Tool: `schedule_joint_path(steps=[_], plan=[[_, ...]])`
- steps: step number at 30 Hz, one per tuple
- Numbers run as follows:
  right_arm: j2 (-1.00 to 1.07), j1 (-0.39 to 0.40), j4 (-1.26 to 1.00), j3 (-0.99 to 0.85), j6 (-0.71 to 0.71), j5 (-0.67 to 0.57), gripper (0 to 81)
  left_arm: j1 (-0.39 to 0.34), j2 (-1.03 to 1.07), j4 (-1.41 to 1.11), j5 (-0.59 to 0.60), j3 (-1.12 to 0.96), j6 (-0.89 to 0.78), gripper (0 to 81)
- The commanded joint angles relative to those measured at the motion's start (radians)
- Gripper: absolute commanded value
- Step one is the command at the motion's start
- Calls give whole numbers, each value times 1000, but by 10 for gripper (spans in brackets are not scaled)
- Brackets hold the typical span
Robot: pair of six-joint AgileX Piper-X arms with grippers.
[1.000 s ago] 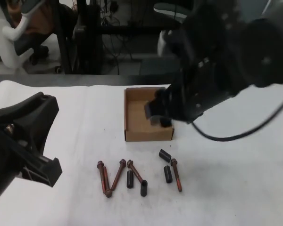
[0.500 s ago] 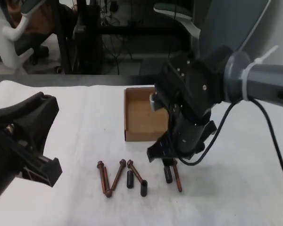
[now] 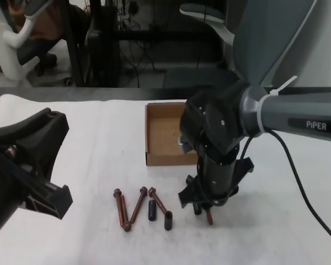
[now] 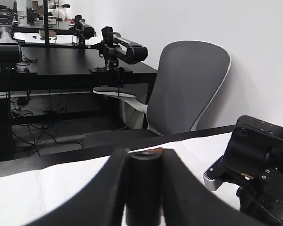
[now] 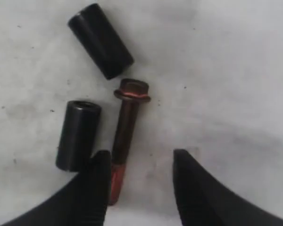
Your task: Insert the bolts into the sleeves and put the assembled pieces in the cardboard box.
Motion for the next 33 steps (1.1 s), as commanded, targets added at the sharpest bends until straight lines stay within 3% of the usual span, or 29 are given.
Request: schedule_joint_path(steps=[1, 12, 22, 25, 29, 30, 33], plan=[[-5, -28, -21, -8, -9, 8, 398, 1, -8, -21, -8, -1, -1, 17], [-3, -58, -120, -8, -5, -122, 388, 1, -8, -21, -8, -1, -1, 17], [39, -58, -126, -8, -3, -127, 385, 1, -8, -21, -8, -1, -1, 17], [48, -58, -126, -8, -5, -116, 314, 1, -8, -21, -6, -1, -2, 17], [60, -58, -126, -8, -28, -120, 36, 1, -8, -21, -6, -1, -2, 17], [60, -58, -126, -8, -33, -120, 1, 1, -8, -21, -6, -1, -2, 17], [43, -58, -126, -11, -51, -120, 0, 1, -8, -19, -6, -1, -2, 17]])
